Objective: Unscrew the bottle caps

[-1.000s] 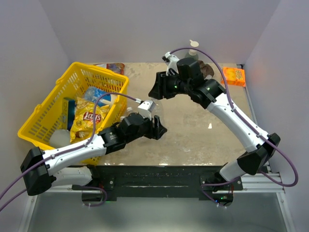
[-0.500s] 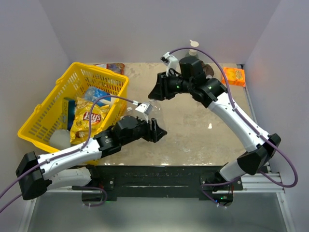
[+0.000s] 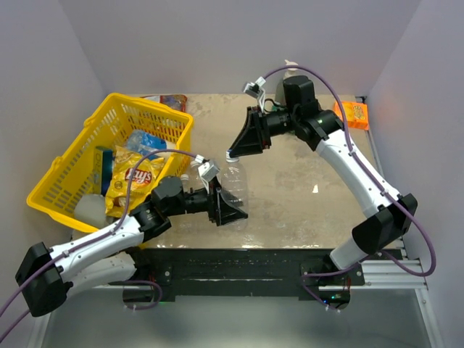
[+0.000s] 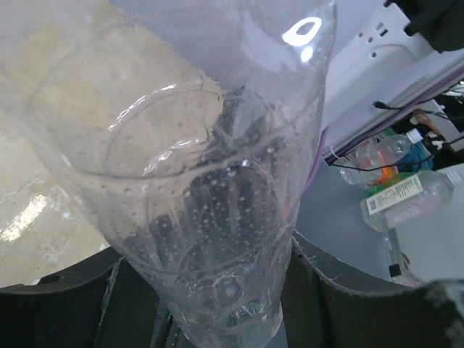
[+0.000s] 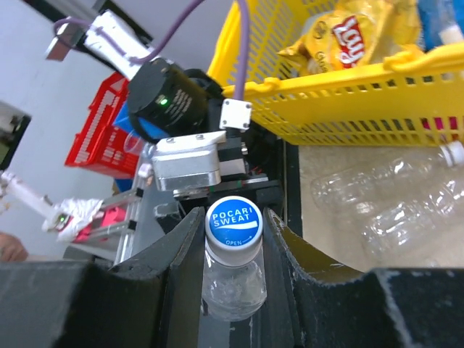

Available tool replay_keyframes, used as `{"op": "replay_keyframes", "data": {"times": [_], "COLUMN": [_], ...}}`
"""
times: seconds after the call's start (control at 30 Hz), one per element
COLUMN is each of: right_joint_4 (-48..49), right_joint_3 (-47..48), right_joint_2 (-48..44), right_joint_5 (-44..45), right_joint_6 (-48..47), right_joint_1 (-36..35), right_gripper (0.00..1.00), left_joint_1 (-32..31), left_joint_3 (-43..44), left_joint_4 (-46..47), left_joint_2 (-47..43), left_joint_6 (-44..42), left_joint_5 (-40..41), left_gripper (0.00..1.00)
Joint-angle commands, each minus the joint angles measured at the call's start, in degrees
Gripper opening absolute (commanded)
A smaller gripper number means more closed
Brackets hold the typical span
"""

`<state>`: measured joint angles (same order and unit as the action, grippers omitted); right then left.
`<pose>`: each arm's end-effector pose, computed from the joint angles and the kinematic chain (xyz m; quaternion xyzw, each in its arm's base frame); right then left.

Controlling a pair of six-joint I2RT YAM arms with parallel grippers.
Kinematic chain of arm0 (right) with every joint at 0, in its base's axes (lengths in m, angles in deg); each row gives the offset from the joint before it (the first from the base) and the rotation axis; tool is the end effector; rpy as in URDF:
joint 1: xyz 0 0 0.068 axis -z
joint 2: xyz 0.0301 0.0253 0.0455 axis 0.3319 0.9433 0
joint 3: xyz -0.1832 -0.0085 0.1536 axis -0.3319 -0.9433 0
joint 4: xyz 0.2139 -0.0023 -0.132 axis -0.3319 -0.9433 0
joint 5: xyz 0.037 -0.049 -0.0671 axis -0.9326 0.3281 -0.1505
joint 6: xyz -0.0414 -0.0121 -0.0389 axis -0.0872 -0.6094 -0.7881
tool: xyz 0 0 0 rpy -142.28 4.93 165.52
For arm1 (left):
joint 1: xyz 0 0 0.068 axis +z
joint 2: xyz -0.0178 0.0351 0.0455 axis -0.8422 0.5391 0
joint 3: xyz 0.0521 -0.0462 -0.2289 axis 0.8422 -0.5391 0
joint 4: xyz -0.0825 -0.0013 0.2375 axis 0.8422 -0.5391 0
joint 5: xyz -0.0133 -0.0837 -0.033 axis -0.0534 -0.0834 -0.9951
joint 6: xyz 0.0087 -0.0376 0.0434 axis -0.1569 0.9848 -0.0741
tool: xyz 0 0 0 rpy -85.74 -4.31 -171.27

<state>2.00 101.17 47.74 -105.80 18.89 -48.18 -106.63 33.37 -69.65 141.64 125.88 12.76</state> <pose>0.2673 0.1911 0.3876 -0.3939 0.6514 0.6024 0.2401 0.1392 -0.1922 0.2616 0.2479 0.6827 -0.5837 0.3630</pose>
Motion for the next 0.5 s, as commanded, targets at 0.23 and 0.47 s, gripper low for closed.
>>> {"op": "replay_keyframes", "data": {"times": [0.23,0.47], "right_joint_4": [4.89,11.93], "right_joint_3": [-0.62,-2.82], "right_joint_2": [-3.7,-9.68], "right_joint_5": [4.22,23.02], "right_joint_6": [1.39,13.25], "right_joint_1": [2.15,5.15], "right_gripper": [0.62,0.74], "left_joint_1": [1.0,0.92], "left_joint_3": [2.14,3.89], "left_joint_4": [6.19,-2.78], "left_joint_2": [-1.0,-1.35], "left_joint_6": [-0.83,-2.59], "left_joint_5": [1.07,14.59], "left_gripper": [0.42,0.41]}}
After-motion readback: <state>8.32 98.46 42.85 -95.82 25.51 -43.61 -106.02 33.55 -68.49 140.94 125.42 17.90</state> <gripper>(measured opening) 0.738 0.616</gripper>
